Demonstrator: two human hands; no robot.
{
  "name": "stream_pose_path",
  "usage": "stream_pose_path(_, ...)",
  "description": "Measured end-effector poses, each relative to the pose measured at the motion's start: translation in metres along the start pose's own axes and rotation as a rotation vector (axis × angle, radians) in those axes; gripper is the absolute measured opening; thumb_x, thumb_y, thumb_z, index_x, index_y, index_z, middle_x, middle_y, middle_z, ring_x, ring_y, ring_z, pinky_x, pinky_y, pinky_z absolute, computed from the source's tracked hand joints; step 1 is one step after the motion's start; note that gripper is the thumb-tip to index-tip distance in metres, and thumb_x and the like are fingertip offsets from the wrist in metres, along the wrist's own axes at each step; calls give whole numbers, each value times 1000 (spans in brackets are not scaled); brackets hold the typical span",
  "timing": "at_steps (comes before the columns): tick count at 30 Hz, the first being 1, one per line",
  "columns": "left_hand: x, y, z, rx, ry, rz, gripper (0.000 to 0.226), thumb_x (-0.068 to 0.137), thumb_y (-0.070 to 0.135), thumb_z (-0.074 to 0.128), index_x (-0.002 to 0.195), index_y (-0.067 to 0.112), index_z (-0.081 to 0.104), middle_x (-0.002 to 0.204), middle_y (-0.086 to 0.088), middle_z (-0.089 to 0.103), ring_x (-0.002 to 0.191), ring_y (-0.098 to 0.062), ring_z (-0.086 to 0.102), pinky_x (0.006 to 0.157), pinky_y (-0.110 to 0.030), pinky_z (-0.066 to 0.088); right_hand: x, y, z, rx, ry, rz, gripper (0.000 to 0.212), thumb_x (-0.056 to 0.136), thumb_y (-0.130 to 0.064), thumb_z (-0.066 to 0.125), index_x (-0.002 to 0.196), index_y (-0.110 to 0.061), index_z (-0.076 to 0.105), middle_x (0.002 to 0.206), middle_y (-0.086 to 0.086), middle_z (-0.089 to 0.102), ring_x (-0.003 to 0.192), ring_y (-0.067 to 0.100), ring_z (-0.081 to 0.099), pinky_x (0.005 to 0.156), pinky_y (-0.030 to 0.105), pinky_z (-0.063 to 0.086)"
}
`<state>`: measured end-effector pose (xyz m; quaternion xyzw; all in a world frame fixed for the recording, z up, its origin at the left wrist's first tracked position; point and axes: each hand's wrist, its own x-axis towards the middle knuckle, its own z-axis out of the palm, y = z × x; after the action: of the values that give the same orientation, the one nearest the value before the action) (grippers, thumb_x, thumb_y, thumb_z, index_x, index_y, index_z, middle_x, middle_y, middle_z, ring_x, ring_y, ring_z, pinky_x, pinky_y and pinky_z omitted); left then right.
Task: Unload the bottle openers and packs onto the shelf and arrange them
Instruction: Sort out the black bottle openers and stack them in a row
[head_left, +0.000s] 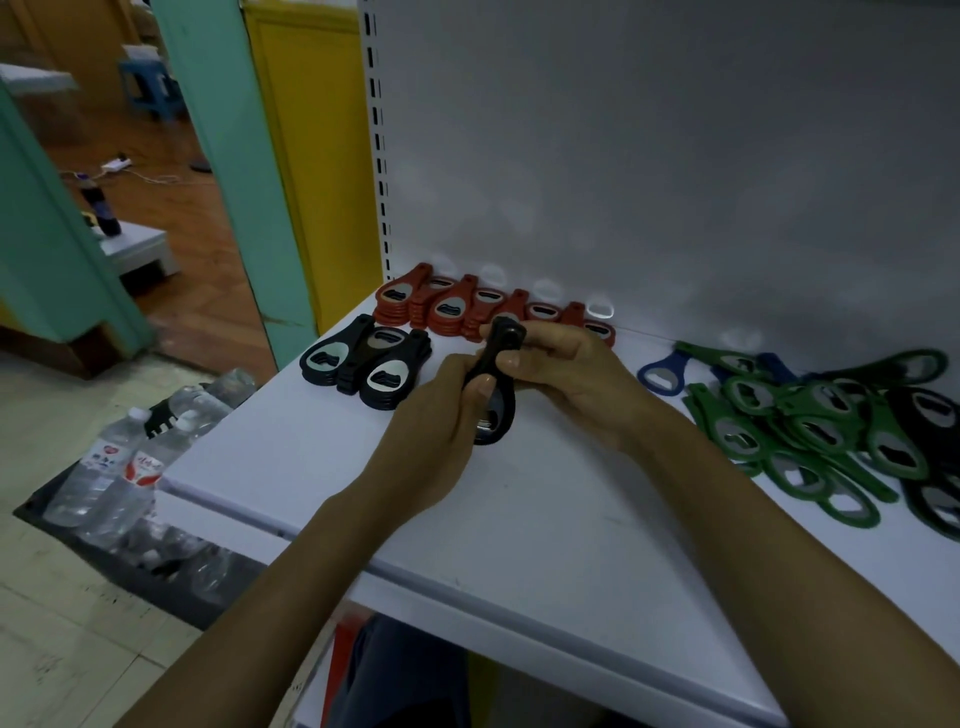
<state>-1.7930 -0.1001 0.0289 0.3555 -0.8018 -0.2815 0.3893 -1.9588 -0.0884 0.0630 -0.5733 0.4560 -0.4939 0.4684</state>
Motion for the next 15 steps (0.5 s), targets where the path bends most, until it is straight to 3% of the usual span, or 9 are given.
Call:
stream_pose_path(2, 1, 1, -1, -48, -11, -9, 15, 99, 27, 36, 100, 18, 48, 78, 10, 56, 76, -14, 59, 70, -30, 50, -1, -2, 0, -52, 33, -17, 26, 72, -28, 75, 96, -18, 72, 98, 7, 72, 97, 26, 67, 94, 44, 52)
stream_pose_path(5, 5, 4, -4, -45, -13, 11, 21, 97, 32, 36, 103, 16, 49, 78, 12, 56, 75, -14, 60, 69, -31, 50, -1, -3, 4, -109, 89, -105, 10, 80, -16, 72, 89, -19, 73, 81, -2, 71, 80, 14, 66, 77, 26, 55)
stream_pose_path(9, 9, 0, -25, 20, 22, 23, 51, 87, 59, 38, 116, 17, 44, 84, 15, 61, 83, -7, 64, 68, -22, 50, -1, -7, 8, -87, 191, -212, 12, 81, -8, 71, 86, -19, 71, 66, -15, 66, 65, -1, 62, 65, 11, 47)
stream_pose_path(12, 2, -18, -52, 374, 103, 151, 55, 86, 62, 43, 119, 20, 53, 106, 8, 61, 96, -5, 54, 77, -22, 43, -2, -1, 13, -256, 322, -325, 18, 79, -7, 74, 93, -18, 71, 74, -15, 68, 71, 4, 65, 67, 15, 51)
stream_pose_path(15, -4, -34, -66, 575, 15, 245, 35, 88, 42, 56, 105, 13, 66, 104, -2, 67, 94, -20, 59, 79, -30, 46, -2, 15, 22, -751, 306, -572, 29, 77, -13, 77, 105, -8, 72, 87, 2, 70, 80, 17, 63, 72, 26, 51)
